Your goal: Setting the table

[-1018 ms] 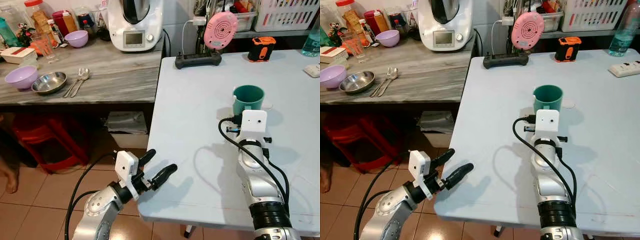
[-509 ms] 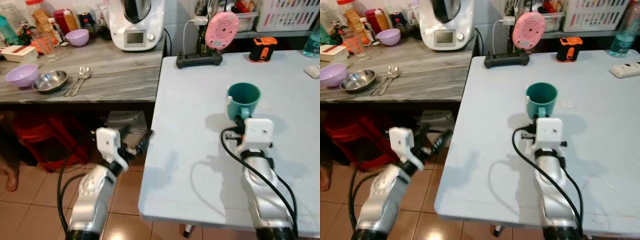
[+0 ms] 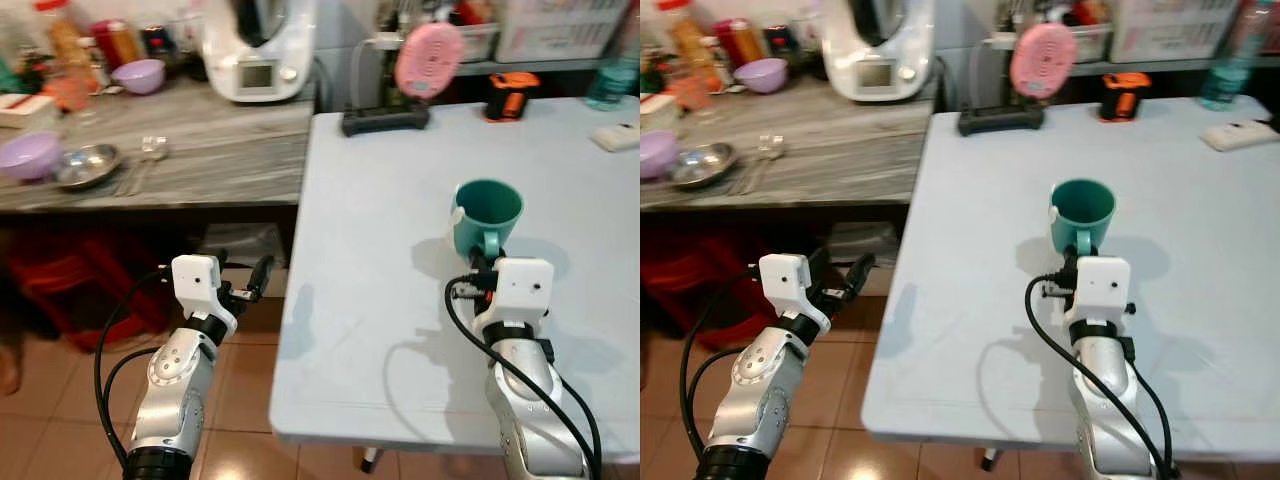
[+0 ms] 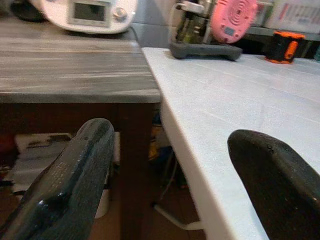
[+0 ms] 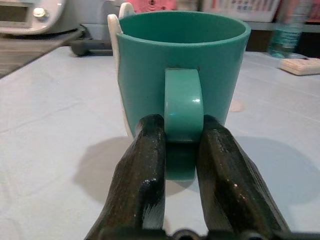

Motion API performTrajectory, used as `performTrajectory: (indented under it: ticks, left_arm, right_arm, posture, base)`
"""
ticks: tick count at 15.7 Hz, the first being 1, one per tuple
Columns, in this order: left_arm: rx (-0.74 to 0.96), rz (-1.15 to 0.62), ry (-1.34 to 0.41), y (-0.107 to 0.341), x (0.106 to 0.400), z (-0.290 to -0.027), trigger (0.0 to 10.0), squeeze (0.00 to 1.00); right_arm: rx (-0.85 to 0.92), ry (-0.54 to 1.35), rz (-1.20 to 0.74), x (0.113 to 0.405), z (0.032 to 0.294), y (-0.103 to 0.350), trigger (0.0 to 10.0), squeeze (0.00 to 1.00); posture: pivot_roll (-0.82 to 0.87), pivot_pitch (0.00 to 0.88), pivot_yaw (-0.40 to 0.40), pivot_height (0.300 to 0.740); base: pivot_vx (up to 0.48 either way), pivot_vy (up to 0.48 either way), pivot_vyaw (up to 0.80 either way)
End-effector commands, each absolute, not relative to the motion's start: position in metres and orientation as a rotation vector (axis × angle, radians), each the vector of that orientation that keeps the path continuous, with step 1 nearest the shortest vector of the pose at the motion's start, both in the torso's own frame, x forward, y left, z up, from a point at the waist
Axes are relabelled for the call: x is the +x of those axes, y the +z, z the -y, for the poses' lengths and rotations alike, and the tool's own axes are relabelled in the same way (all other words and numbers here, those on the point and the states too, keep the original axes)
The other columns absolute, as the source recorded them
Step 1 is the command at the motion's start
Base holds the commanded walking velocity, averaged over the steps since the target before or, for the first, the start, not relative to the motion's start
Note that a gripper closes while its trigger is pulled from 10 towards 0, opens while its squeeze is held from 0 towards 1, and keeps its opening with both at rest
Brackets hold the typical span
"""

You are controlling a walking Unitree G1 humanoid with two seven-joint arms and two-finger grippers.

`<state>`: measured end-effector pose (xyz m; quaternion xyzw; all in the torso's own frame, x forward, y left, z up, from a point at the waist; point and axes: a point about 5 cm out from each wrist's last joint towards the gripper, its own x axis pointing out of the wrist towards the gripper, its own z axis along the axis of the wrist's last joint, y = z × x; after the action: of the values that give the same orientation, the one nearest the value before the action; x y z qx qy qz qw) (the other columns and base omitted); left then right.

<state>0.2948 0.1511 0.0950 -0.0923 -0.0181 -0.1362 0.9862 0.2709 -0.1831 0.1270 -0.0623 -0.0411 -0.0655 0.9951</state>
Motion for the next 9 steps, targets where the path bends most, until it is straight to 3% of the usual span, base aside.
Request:
performTrajectory:
  ticks: [1, 4, 9]
  left_arm:
    - [-0.175, 0.040, -0.256, 0.0955, 0.2968, -0.1540, 10.0, 0.00]
    - [-0.175, 0.048, -0.262, 0.0956, 0.2978, -0.1514, 10.0, 0.00]
    - [-0.190, 0.054, -0.276, 0.0954, 0.2981, -0.1512, 10.0, 0.00]
  right_arm:
    - [-0.120, -0.115, 0.127, 0.2705, 0.1800, 0.1383, 10.0, 0.00]
    - [-0.118, -0.111, 0.135, 0.2715, 0.1797, 0.1409, 10.0, 0.00]
    - [-0.120, -0.103, 0.140, 0.2700, 0.1785, 0.1414, 10.0, 0.00]
  posture:
    - [-0.14, 0.025, 0.091, 0.740]
    - [-0.14, 0.025, 0.092, 0.740]
    - [-0.14, 0.027, 0.093, 0.740]
  base:
    - [0.000, 0.000, -0.80]
    - [0.000, 0.205, -0.52]
    - [0.000, 0.371, 0.00]
